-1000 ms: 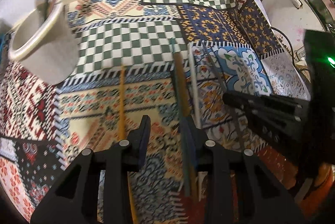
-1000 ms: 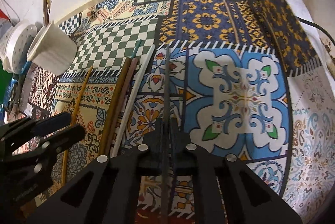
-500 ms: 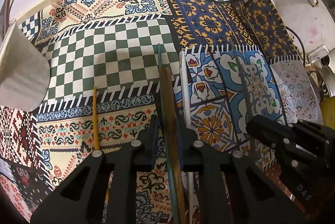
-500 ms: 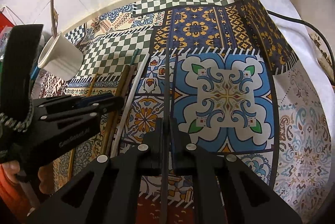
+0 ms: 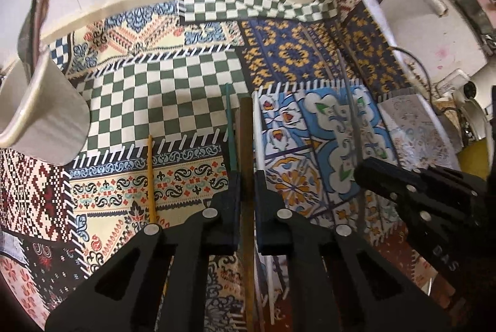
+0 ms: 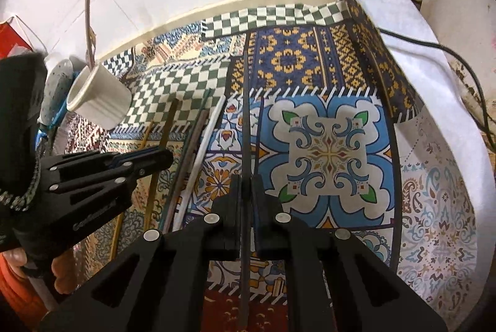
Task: Organize utensils
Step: 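Grasp a brown wooden chopstick with the left tool while the right tool grasps a thin dark stick, then carry the brown chopstick and dark stick up toward the white cup with both tools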
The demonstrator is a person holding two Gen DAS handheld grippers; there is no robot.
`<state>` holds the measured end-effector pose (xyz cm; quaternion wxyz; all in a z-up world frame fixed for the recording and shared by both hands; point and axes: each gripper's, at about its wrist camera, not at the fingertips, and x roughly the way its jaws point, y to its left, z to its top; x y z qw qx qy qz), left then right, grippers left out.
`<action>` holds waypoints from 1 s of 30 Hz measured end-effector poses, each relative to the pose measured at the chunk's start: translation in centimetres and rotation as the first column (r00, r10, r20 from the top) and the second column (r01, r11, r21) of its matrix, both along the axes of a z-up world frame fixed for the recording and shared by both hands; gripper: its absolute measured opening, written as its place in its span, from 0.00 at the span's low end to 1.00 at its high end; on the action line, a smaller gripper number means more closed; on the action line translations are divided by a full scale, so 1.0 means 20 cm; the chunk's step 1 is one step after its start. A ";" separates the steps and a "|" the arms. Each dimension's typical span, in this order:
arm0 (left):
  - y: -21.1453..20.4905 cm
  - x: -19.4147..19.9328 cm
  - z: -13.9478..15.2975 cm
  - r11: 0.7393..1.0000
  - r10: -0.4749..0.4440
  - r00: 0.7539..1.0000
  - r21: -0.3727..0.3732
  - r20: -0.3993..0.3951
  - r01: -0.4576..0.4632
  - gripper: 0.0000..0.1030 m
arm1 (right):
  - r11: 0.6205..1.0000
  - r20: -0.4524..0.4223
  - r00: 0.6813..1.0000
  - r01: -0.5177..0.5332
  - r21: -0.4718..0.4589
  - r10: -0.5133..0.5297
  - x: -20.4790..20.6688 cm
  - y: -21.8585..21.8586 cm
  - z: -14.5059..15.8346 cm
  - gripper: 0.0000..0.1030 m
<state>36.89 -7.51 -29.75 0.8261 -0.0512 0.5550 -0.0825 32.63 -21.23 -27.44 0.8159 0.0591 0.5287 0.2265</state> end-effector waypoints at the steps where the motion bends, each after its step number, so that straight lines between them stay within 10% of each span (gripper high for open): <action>1: 0.00 -0.02 0.03 1.000 -0.002 1.000 -0.004 0.012 0.002 0.06 | 1.000 0.010 1.000 0.003 0.003 -0.003 0.00 0.00 0.02 0.06; 30: 0.03 -0.42 0.73 1.000 -0.002 0.922 0.001 0.388 0.002 0.06 | 0.999 0.279 0.960 -0.027 0.039 0.015 -0.24 0.11 0.52 0.05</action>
